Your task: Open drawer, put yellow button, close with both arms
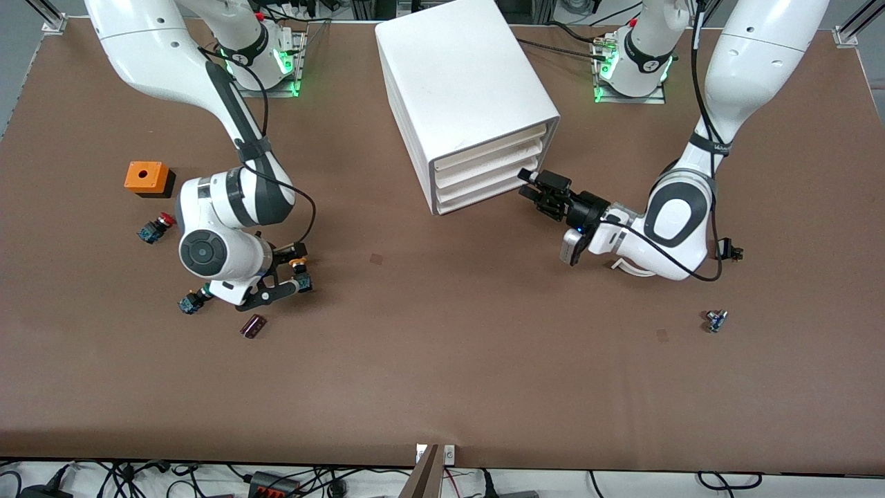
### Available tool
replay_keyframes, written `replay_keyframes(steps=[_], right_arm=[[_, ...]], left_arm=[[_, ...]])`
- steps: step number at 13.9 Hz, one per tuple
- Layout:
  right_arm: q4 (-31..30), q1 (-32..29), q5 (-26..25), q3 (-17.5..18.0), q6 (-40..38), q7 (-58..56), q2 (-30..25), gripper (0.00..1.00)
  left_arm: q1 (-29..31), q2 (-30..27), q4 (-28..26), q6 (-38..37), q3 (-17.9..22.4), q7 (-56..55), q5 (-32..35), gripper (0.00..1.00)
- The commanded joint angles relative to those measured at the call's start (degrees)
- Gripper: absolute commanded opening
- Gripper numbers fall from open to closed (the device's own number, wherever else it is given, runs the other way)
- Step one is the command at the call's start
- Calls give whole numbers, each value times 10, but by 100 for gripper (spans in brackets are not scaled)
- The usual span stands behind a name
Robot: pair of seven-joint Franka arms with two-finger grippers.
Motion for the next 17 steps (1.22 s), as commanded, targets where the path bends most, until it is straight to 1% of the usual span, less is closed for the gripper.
replay_keyframes(steps=[1, 3, 5, 6, 8, 9, 12, 14, 15, 16, 17], right_arm=[[13, 11, 10, 0, 21, 10, 20, 100], [13, 12, 19, 0, 38, 13, 30, 100], [18, 13, 21, 0, 48, 13, 39, 100], [19, 13, 21, 0, 48, 13, 40, 100], [22, 13, 21, 0, 49, 13, 44, 95], [26, 14, 22, 0, 49, 14, 45, 91], [33, 21, 22, 0, 52, 22, 52, 85], [34, 22, 22, 0, 65, 26, 56, 83], [34, 22, 22, 0, 69, 30, 56, 82], [34, 22, 21, 0, 77, 30, 60, 82], [34, 22, 21, 0, 82, 30, 61, 77]], left_arm=[[3, -40, -48, 11, -24, 21, -14, 61], [-6, -48, -62, 14, -29, 21, -10, 59], [-7, -54, -68, 14, -29, 22, -5, 53], [-7, -54, -69, 16, -29, 25, 9, 53], [-8, -54, -69, 30, -31, 44, 22, 53], [-10, -53, -70, 32, -31, 57, 23, 53], [-17, -58, -83, 34, -31, 61, 22, 52], [-20, -56, -93, 35, -31, 75, 22, 50], [-26, -57, -97, 39, -31, 75, 22, 48], [-27, -56, -103, 39, -31, 76, 22, 44], [-28, -57, -105, 40, -31, 76, 22, 39]])
